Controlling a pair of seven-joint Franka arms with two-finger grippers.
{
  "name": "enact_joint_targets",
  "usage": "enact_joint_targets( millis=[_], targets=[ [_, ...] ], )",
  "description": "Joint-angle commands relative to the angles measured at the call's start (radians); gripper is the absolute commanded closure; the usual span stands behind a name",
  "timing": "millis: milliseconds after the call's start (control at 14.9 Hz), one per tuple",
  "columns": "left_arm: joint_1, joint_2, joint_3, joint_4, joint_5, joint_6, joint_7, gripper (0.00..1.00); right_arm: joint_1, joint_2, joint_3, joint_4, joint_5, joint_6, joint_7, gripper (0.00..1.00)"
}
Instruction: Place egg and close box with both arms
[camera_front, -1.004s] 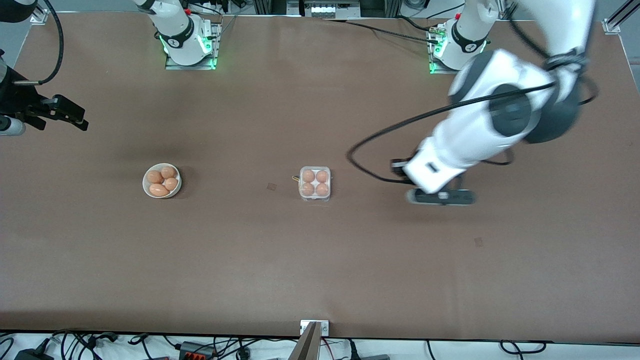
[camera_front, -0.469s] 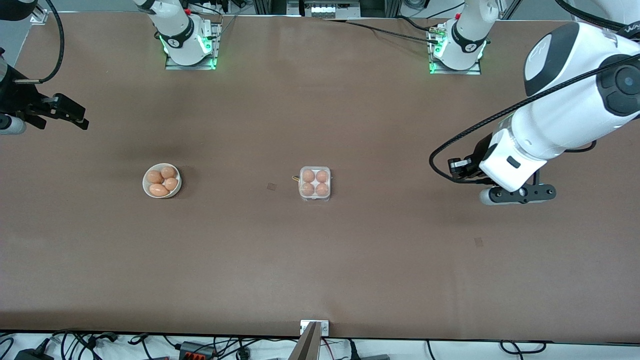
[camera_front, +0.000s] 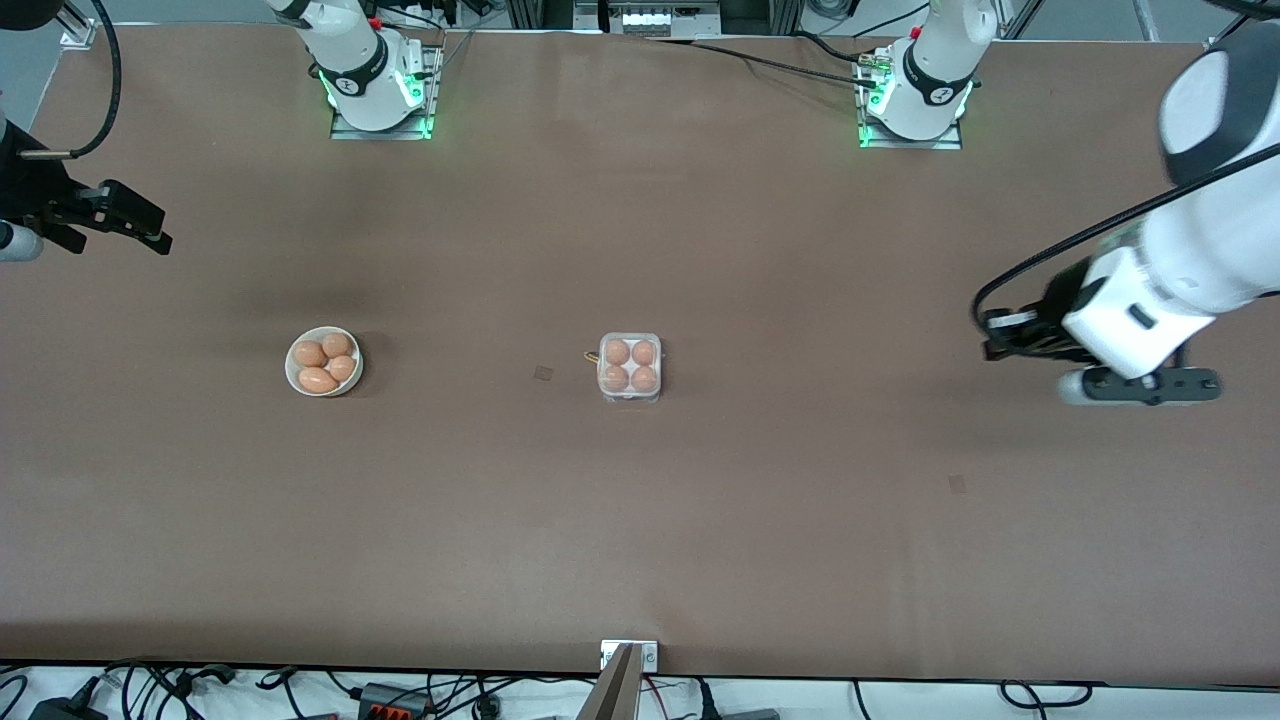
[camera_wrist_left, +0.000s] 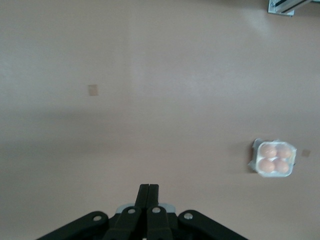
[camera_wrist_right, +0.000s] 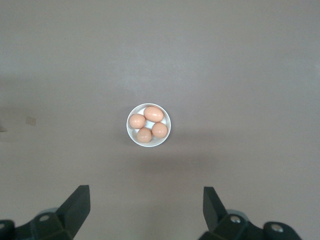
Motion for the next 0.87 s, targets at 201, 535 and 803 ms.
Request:
enact_joint_targets(
  millis=[201,535,803],
  targets=[
    [0.017,-0.227,0.050,-0.286,0.041,0.020,0.171,1.00,-0.006,-0.020,0.005,-0.007,-0.008,-0.003,-0.009,0.00],
    [0.019,-0.245,0.047,-0.308,0.060,-0.011,0.174,1.00,-0.006,-0.031,0.005,-0.007,-0.002,-0.014,-0.008,0.00],
    [0.054,-0.244,0.047,-0.303,0.058,-0.019,0.173,0.89,-0.007,-0.031,0.005,-0.007,-0.001,-0.029,-0.008,0.00]
  ],
)
